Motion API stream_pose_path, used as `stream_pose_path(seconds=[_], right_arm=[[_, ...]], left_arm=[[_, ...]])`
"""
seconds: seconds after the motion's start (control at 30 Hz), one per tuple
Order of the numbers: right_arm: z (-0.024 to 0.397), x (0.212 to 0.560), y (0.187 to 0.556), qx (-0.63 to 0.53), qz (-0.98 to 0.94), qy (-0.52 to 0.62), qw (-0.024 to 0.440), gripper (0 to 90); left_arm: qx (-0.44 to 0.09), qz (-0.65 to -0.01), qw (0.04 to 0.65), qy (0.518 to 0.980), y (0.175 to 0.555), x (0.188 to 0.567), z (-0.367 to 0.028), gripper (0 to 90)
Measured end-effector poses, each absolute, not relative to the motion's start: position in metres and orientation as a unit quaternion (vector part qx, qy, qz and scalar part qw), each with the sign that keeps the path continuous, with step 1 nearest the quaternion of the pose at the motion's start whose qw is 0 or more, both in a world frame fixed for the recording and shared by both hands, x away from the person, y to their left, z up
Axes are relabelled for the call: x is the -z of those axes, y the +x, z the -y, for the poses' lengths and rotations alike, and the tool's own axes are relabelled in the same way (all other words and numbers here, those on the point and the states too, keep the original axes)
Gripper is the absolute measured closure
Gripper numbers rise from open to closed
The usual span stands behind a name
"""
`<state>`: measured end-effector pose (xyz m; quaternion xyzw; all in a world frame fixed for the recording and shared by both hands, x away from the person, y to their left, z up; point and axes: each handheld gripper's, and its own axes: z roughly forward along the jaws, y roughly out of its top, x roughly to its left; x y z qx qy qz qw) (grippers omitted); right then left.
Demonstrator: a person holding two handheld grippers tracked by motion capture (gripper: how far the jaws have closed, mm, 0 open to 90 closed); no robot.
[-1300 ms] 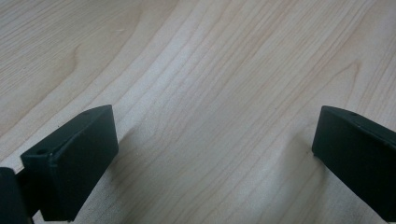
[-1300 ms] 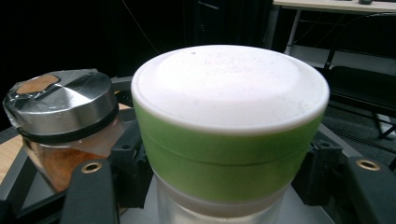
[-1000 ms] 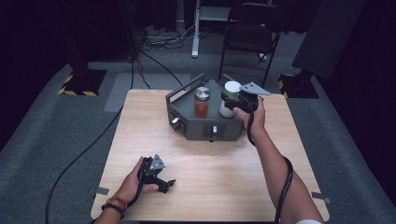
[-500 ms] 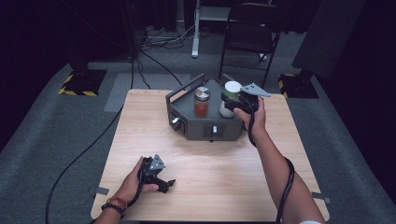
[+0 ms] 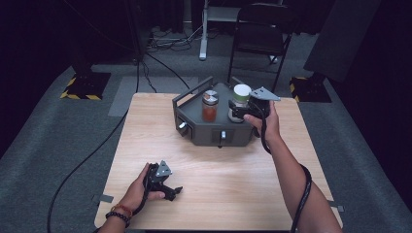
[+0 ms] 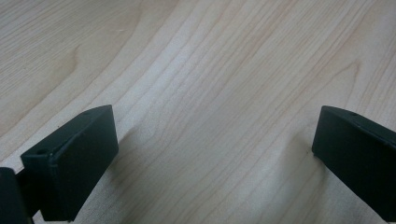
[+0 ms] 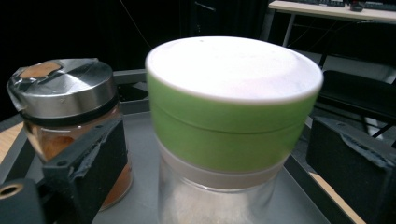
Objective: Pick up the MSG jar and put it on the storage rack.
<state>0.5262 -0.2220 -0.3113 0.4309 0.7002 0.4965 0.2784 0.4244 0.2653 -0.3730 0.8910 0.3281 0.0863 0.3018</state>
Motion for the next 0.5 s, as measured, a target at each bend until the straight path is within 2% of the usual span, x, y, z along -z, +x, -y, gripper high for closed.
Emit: stream_pose_path(seconds=[0.5], right_arm=[[0.228, 0.301, 0.514, -0.492, -0.711, 0.413, 0.285, 4.3]], left_arm=[[-0.086, -0.328, 0.302, 0.891, 0.425, 0.373, -0.265, 0.2]])
